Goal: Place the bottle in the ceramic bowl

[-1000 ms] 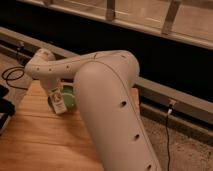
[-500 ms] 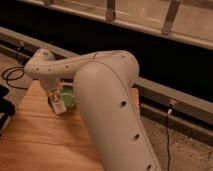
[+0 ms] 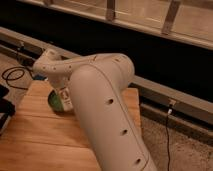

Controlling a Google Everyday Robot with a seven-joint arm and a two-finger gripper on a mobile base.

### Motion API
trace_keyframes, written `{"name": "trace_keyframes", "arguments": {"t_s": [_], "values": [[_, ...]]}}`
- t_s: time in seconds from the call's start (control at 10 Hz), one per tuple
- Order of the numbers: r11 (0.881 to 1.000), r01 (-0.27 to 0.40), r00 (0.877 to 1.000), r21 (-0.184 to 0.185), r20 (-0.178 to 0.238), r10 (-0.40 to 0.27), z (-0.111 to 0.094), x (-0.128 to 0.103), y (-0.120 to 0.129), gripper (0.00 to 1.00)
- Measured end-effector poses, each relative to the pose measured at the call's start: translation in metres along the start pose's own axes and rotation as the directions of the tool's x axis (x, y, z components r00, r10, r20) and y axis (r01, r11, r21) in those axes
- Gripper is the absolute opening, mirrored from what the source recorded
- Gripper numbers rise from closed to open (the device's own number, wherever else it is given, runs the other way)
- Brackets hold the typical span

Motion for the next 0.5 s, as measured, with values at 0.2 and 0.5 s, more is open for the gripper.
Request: {"name": "trace_keyframes", "arguments": {"t_s": [0.2, 0.5], "values": [[1.0, -0.011, 1.0, 0.003, -0.009, 0.011, 0.0051, 0.0, -0.0041, 0.03], [1.0, -0.012, 1.0, 0.003, -0.009, 0.012, 0.0053, 0.0, -0.0042, 0.3]]}}
